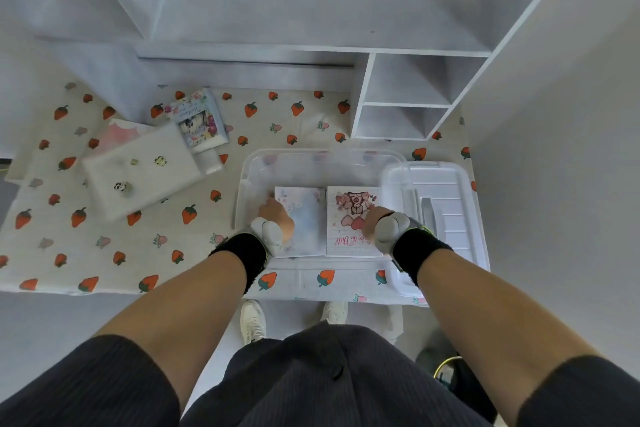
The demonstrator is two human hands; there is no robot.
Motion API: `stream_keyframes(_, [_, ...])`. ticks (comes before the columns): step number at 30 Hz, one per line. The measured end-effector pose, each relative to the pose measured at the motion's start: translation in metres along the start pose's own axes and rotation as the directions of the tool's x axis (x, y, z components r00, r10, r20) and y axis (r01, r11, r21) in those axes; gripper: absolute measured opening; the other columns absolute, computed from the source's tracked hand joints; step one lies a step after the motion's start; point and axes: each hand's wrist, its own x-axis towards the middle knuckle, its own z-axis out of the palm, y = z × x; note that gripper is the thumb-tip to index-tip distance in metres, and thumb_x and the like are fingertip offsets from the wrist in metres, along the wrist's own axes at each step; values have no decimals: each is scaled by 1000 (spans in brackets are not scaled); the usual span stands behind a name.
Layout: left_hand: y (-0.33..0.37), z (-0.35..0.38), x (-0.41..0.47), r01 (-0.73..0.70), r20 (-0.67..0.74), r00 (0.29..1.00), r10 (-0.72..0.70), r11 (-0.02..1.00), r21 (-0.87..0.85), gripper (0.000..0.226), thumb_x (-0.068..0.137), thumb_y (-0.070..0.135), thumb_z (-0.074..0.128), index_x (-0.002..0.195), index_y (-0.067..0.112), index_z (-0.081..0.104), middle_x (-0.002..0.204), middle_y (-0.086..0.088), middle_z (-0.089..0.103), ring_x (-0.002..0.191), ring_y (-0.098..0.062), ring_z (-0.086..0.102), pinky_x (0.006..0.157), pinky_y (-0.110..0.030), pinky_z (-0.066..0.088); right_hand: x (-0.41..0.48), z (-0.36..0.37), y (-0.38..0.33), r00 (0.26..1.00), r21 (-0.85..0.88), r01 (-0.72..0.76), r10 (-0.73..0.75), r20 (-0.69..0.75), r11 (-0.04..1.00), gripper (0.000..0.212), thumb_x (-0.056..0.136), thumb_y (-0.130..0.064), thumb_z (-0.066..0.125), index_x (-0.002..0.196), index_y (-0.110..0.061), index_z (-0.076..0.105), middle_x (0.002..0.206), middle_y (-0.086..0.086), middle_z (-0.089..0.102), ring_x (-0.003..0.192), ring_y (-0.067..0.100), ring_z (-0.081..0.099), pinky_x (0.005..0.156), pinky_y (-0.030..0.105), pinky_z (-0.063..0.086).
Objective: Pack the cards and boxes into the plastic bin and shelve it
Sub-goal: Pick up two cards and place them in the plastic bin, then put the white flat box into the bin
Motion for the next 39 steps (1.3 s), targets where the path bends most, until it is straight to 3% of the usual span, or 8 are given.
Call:
stream_keyframes(3, [1, -5, -3, -21, 7, 1000, 21, 999, 31, 50, 97, 8, 50, 145, -2, 39, 138, -24, 55, 125, -38, 55, 100, -41, 45, -1, -3, -4, 995, -190, 98, -90, 48, 977, 36, 105, -15, 47, 140, -9, 55, 143, 10, 54, 135, 24, 51, 108, 27, 38])
stream_keyframes(7, [-2, -26, -3, -122, 15, 992, 122, 992, -18, 47, 97, 15, 50, 142, 5, 47, 141, -15, 55, 128, -33, 53, 104, -39, 43, 9, -20, -21, 994, -214, 93, -103, -37, 972, 12, 93, -18, 66, 96, -7, 68, 100, 7, 65, 92, 24, 61, 77, 27, 48])
stream_keyframes(11, [-1, -55, -2, -283, 19, 959, 283, 959, -12, 32, 96, 18, 46, 114, 3, 66, 121, -14, 67, 111, -35, 62, 94, -35, 49, 4, -49, -60, 971, -72, 90, -103, -216, 993, 31, 91, -22, 64, 67, -14, 47, 71, 4, 56, 76, 27, 57, 67, 29, 43])
stream_keyframes(16, [-7, -107, -3, -416, -109, 906, 408, 907, -68, 25, 92, 18, 44, 90, 11, 68, 90, -3, 67, 82, -25, 63, 75, -30, 48, -6, -71, -138, 919, -126, 130, -167, -358, 984, 25, 90, -30, 55, 82, -7, 48, 93, 10, 62, 78, 26, 57, 67, 31, 46])
stream_keyframes(20, [-45, -150, 11, -415, -200, 899, 390, 904, -104, 23, 94, 19, 47, 86, 9, 66, 80, 3, 61, 84, -25, 62, 71, -26, 43, -7, -71, -206, 871, -140, 235, -272, -408, 962, 25, 86, -31, 54, 70, -11, 53, 73, 7, 61, 65, 24, 59, 58, 27, 46])
stream_keyframes(31, [-238, -216, 93, -13, -212, 977, -27, 982, -187, 47, 90, 31, 55, 135, 20, 49, 131, -13, 53, 110, -33, 60, 92, -39, 52, 45, 11, -367, 934, -104, 289, -304, -186, 952, 35, 93, -33, 60, 114, -5, 61, 107, 13, 66, 102, 33, 65, 73, 31, 49])
stream_keyframes(34, [-282, -218, 110, 131, -167, 972, -164, 972, -194, 56, 89, 33, 57, 140, 18, 40, 130, -16, 51, 112, -37, 57, 94, -42, 50, 68, 36, -387, 966, -51, 231, -236, -108, 971, 59, 94, -32, 62, 142, -5, 42, 134, 14, 58, 117, 34, 61, 83, 34, 48])
stream_keyframes(39, [-325, -209, 121, 160, -63, 981, -183, 949, -273, 69, 89, 31, 62, 145, 7, 29, 135, -17, 53, 118, -38, 56, 96, -42, 51, 96, 61, -399, 986, -2, 156, -156, -60, 988, 76, 92, -28, 67, 151, -3, 26, 138, 17, 57, 119, 36, 62, 86, 36, 50])
